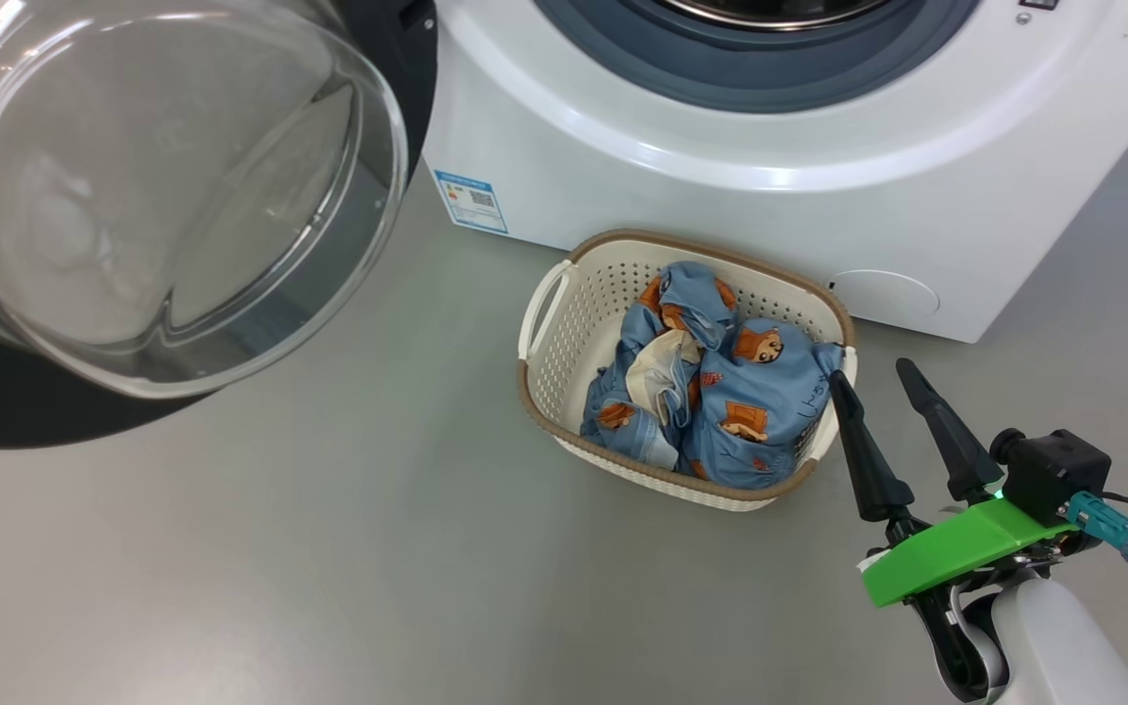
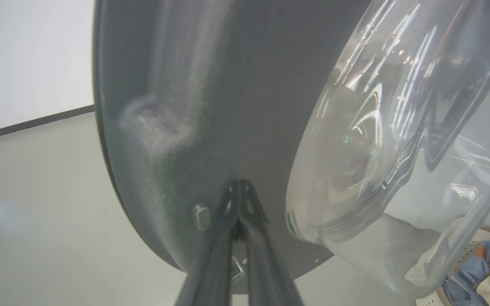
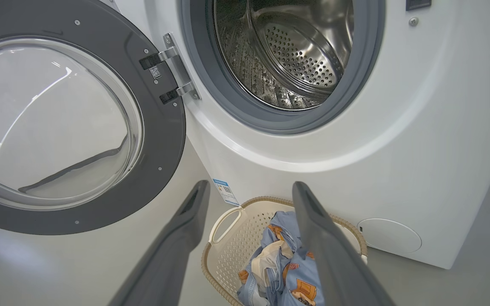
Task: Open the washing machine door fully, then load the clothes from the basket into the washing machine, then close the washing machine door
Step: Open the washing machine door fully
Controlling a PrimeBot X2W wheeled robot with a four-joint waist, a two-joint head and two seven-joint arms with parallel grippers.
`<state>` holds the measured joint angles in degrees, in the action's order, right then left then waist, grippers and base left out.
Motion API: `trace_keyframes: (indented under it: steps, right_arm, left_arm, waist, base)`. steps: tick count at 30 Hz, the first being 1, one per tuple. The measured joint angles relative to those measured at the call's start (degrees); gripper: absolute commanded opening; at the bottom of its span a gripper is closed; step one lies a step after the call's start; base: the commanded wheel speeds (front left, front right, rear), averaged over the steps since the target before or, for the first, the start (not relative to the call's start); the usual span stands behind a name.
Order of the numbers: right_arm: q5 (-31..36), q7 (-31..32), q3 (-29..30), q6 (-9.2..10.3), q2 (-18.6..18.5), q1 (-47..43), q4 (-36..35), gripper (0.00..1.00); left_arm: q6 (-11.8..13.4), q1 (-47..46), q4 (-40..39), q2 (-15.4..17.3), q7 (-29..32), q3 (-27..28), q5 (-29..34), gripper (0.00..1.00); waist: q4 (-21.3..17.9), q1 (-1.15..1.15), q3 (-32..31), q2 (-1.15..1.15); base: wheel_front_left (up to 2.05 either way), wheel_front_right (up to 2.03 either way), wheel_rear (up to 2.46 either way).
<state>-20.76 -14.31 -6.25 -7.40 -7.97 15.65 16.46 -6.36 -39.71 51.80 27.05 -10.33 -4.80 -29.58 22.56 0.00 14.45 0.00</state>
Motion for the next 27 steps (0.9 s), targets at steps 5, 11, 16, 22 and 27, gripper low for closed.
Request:
trace_keyframes:
  steps: [5, 11, 16, 22, 27]
  right_arm:
    - [0.0, 0.0, 0.0, 0.00, 0.0, 0.0, 0.1, 1.00]
    - [-0.1, 0.0, 0.1, 0.00, 0.2, 0.0, 0.2, 1.00]
    - [-0.1, 0.0, 0.4, 0.00, 0.2, 0.0, 0.2, 1.00]
    - [-0.1, 0.0, 0.8, 0.00, 0.4, -0.1, 0.2, 1.00]
    - [-0.1, 0.0, 1.1, 0.00, 0.5, -0.3, 0.2, 1.00]
  left_arm:
    - [-0.1, -1.7, 3.4, 0.5, -1.3, -0.5, 0.1, 0.00]
    - [-0.6, -2.7, 6.0, 0.5, -2.6, -1.0, 0.1, 0.00]
    - [-0.9, -3.0, 7.1, 0.4, -3.4, -1.8, 0.1, 0.00]
    - [-1.0, -3.0, 7.4, 0.4, -3.7, -2.7, 0.1, 0.00]
    - [-1.0, -2.8, 6.1, 0.3, -3.9, -3.5, 0.0, 0.00]
  waist:
    - [-0.9, 0.00, -0.3, 0.00]
    - [-1.3, 0.00, -0.9, 0.00]
    - [-1.2, 0.00, -1.4, 0.00]
    - [-0.8, 0.00, -2.1, 0.00]
    - [-0.6, 0.00, -2.6, 0.00]
  base:
    - [0.00, 0.00, 0.00]
    - [0.00, 0.00, 0.00]
    - [0.00, 0.00, 0.00]
    - [0.00, 0.00, 0.00]
    - [0.00, 0.00, 0.00]
